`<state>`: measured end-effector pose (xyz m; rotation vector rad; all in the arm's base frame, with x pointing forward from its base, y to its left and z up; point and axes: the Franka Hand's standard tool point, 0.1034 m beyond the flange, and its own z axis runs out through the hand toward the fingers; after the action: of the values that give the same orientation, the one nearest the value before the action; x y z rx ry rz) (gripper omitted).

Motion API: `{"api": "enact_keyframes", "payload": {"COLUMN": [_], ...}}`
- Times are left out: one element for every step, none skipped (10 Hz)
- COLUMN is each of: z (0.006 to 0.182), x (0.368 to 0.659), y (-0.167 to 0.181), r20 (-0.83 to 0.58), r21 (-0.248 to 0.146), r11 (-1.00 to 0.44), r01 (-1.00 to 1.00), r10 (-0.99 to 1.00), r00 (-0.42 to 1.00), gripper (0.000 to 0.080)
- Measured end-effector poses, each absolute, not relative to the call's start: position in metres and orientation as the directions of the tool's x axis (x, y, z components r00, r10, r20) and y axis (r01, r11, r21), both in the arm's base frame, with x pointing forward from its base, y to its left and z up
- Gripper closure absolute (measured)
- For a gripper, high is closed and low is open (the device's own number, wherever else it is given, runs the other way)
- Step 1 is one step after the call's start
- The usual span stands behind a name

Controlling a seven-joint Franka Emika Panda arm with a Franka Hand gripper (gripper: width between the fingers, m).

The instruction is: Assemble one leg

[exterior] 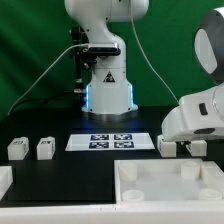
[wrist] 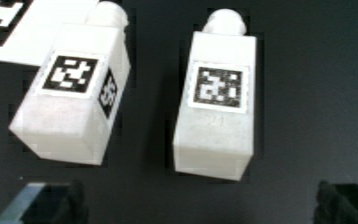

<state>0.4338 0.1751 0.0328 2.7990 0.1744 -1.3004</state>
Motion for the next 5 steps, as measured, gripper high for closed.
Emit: {"api": "enact_keyframes", "payload": {"z": [0.030,0.027,0.025,0.023,0.021], "x": [0.425,0.416,0.408,0.401,0.398], "y": [0.177,0.180,0.183,0.183,0.181], "r20": [-0.774,-0.783,-0.791,-0.799,-0.802], "r21": [0.013,0.026,0.036,0.038,0.040], "r11": [-0.993,-0.992,-0.992,-0.991,-0.991], "r01": [0.120,0.122,0.124,0.132,0.131], "r10": [0.066,0.055,0.047,0.049,0.046], "r00": [0.630,0.620,0.610,0.599,0.596], "gripper": [0.0150,0.0151,0.0151,0.0151,0.0151]}}
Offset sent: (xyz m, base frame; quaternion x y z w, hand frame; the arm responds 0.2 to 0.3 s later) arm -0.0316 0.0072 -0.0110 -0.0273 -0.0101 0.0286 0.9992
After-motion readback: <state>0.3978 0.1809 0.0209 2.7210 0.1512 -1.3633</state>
